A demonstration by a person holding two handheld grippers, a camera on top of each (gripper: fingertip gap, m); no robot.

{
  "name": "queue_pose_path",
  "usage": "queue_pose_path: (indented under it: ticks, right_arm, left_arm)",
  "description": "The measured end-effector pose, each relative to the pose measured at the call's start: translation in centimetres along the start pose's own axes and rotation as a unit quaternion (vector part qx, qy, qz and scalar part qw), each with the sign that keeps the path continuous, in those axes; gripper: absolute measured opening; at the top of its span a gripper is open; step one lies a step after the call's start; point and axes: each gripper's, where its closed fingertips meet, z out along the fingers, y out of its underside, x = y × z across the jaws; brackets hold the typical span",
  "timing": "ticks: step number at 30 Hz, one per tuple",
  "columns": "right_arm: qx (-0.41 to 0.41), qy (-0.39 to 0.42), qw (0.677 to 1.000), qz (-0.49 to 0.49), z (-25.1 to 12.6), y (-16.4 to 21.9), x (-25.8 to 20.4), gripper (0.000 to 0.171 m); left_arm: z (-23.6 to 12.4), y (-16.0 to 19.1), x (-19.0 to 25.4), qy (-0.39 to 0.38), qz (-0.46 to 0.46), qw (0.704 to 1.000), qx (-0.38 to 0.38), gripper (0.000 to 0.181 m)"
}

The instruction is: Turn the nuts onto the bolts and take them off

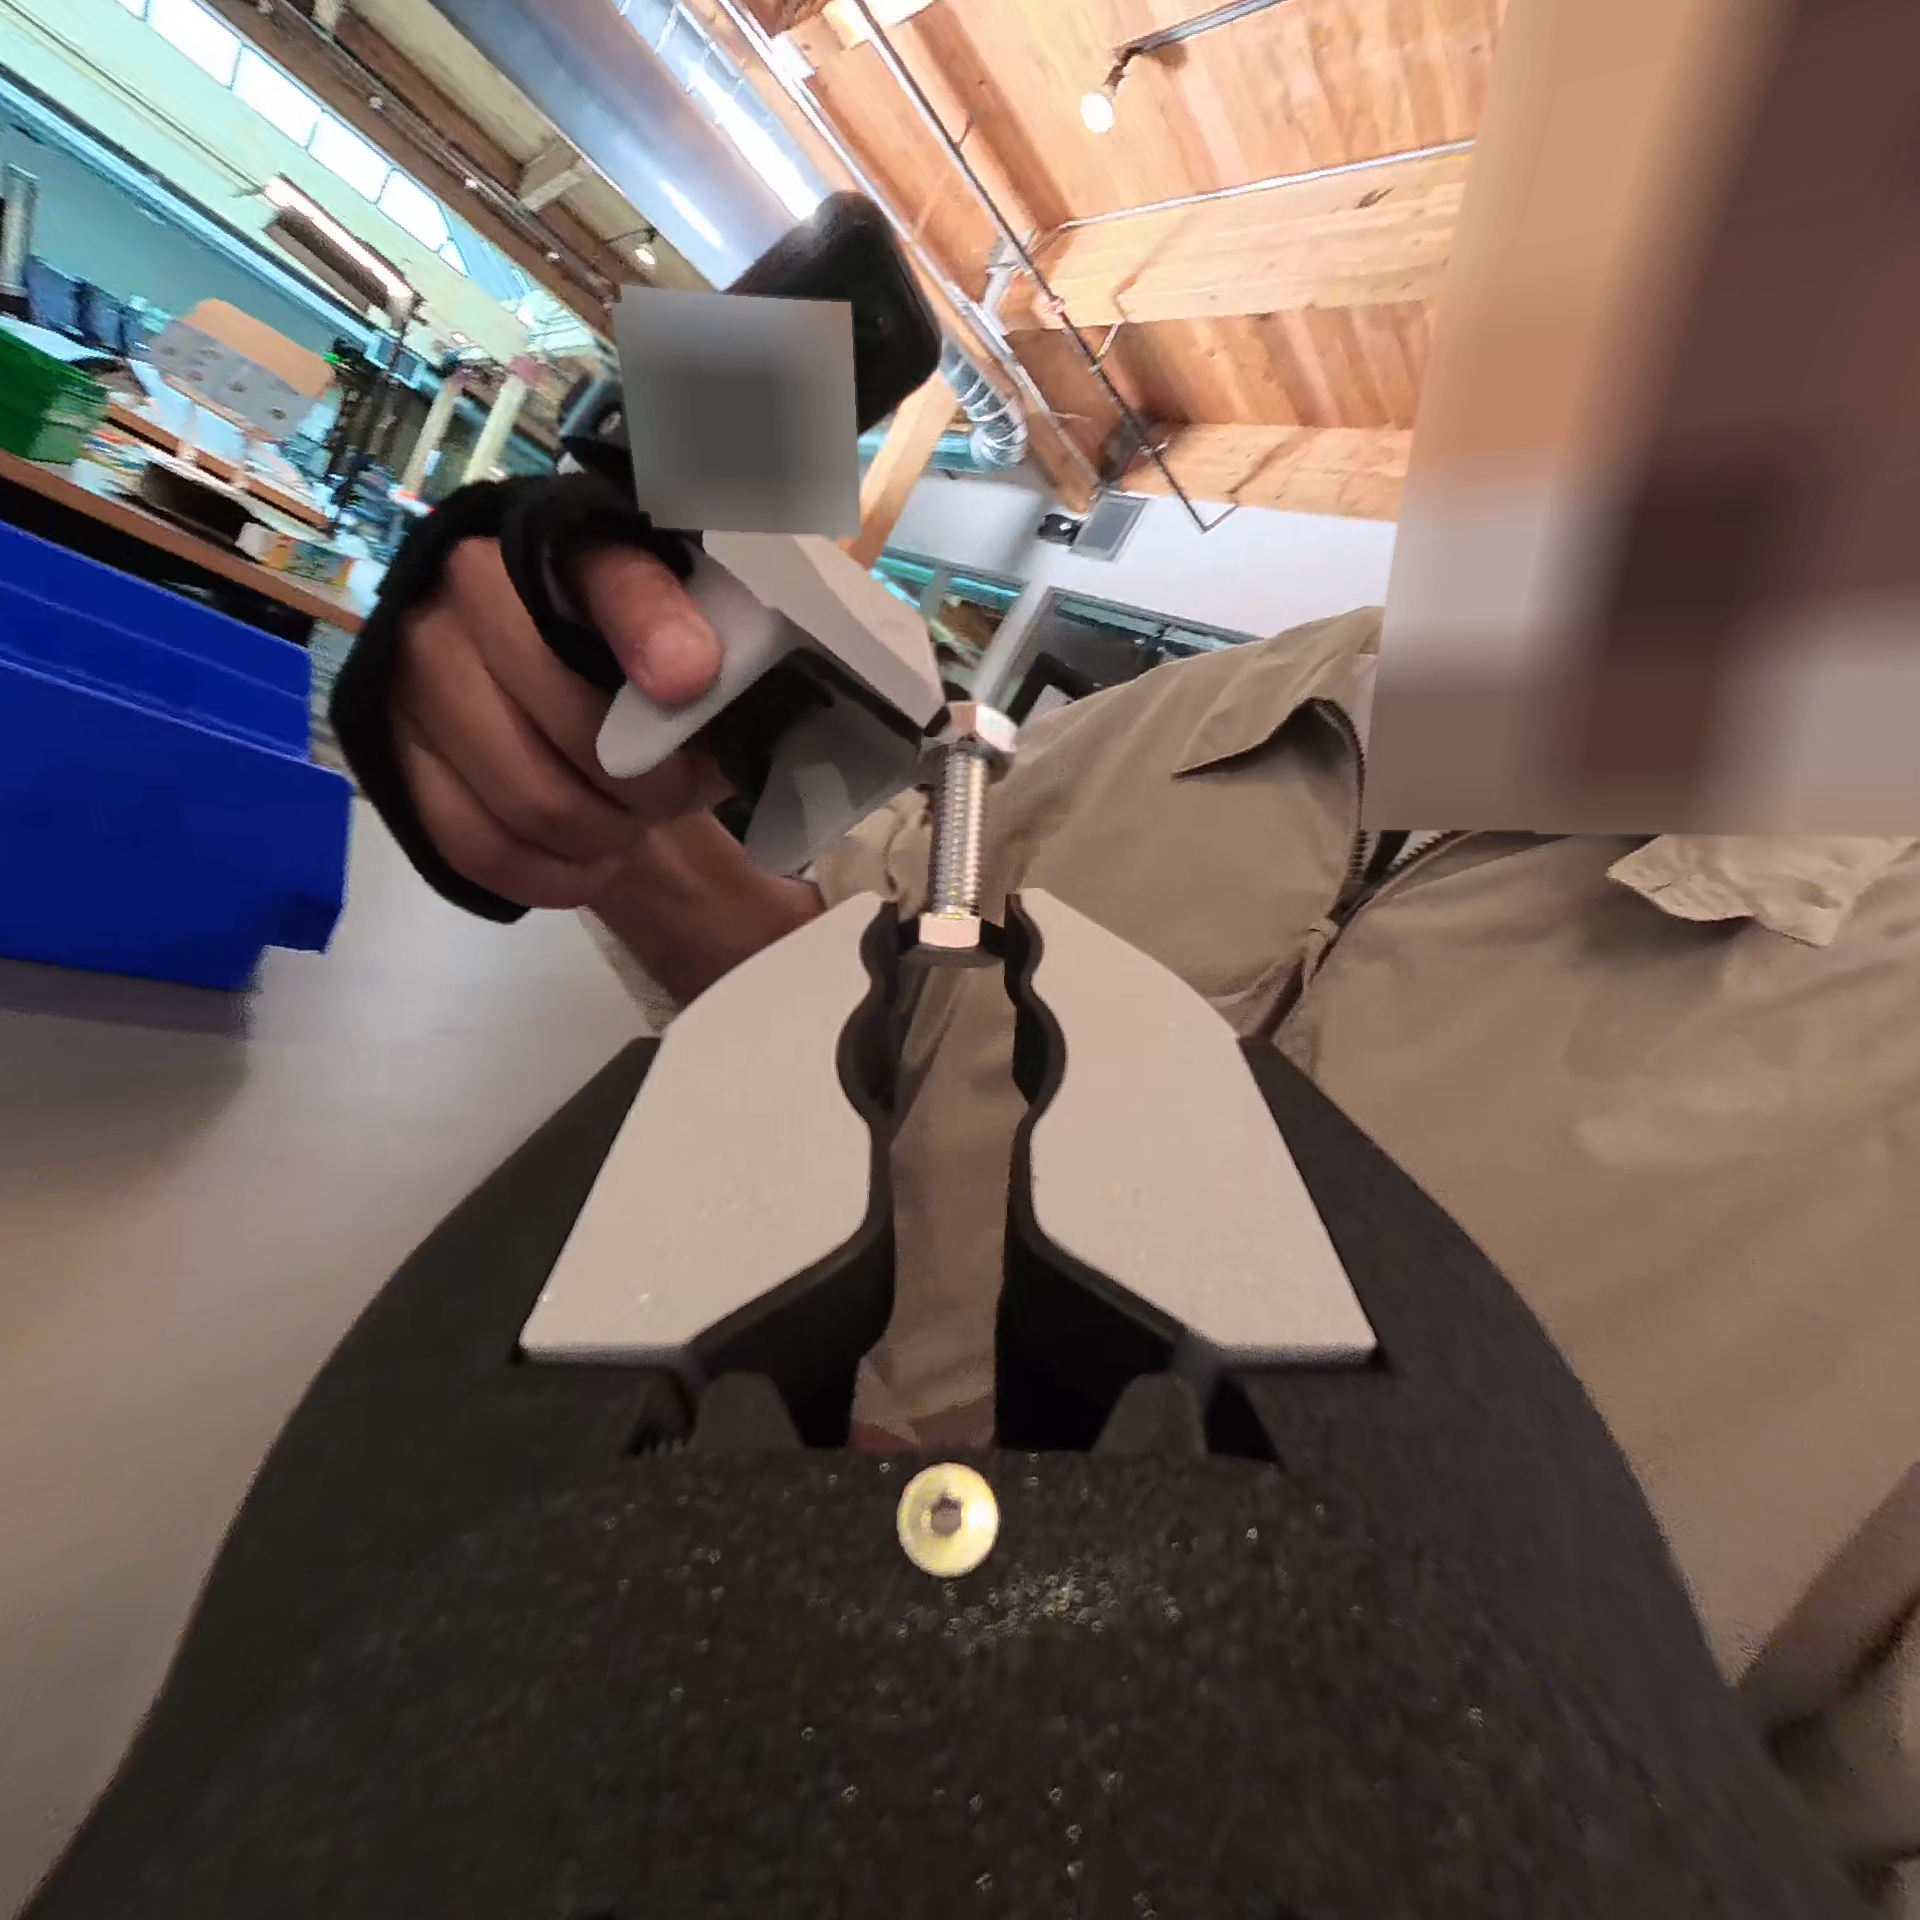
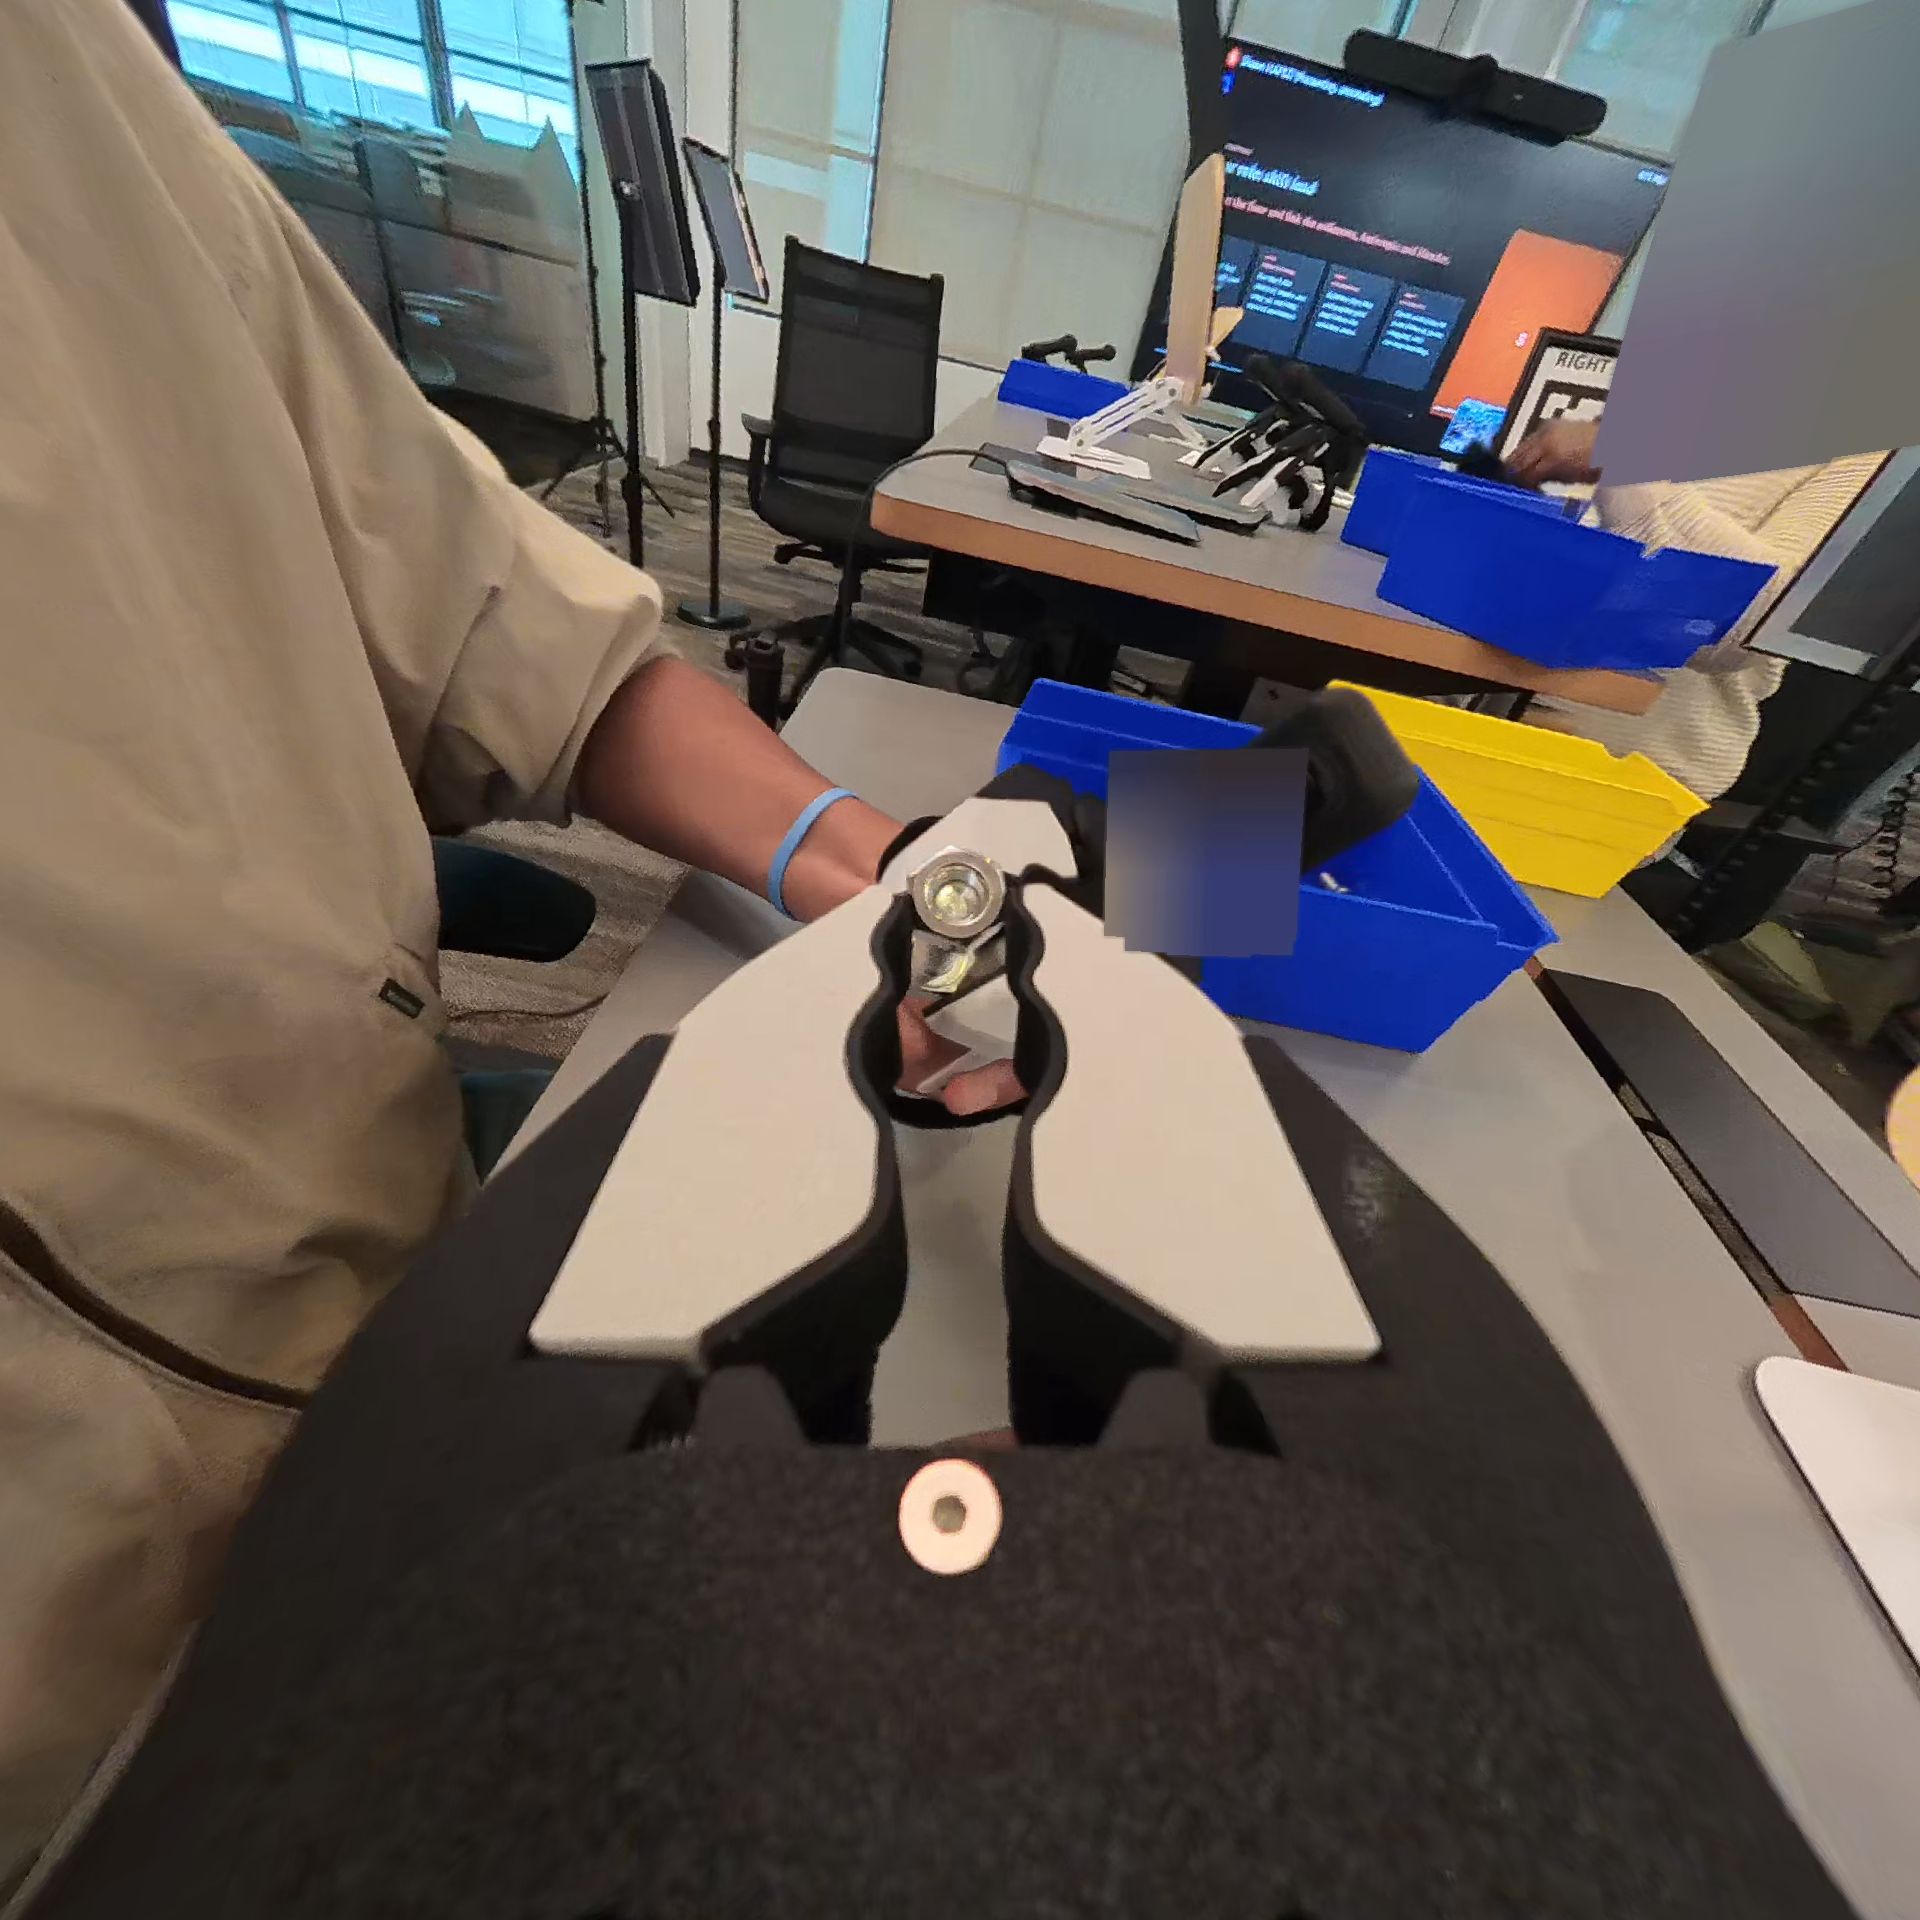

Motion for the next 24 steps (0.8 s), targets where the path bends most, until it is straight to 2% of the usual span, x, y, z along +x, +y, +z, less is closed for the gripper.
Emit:
queue_pose_path:
  ticks: [5, 14, 19, 24]
  right_arm:
    - [-0.018, 0.006, 1.0, 0.007, -0.1, 0.7, 0.9, 0.017]
    - [-0.031, 0.016, 0.999, 0.036, -0.3, 2.0, 2.1, 0.017]
    - [-0.039, 0.029, 0.997, 0.063, -0.2, 3.0, 2.7, 0.017]
    - [-0.052, 0.048, 0.994, 0.078, -0.2, 3.7, 3.2, 0.017]
  left_arm:
    - [-0.8, -0.3, -1.0, -0.061, 0.036, 0.997, -0.026, 0.018]
    - [-1.8, -0.4, -2.5, -0.178, 0.109, 0.975, -0.074, 0.019]
    - [-2.3, 0.2, -4.1, -0.276, 0.174, 0.937, -0.126, 0.019]
    - [-3.0, 0.1, -4.7, -0.343, 0.216, 0.905, -0.128, 0.019]
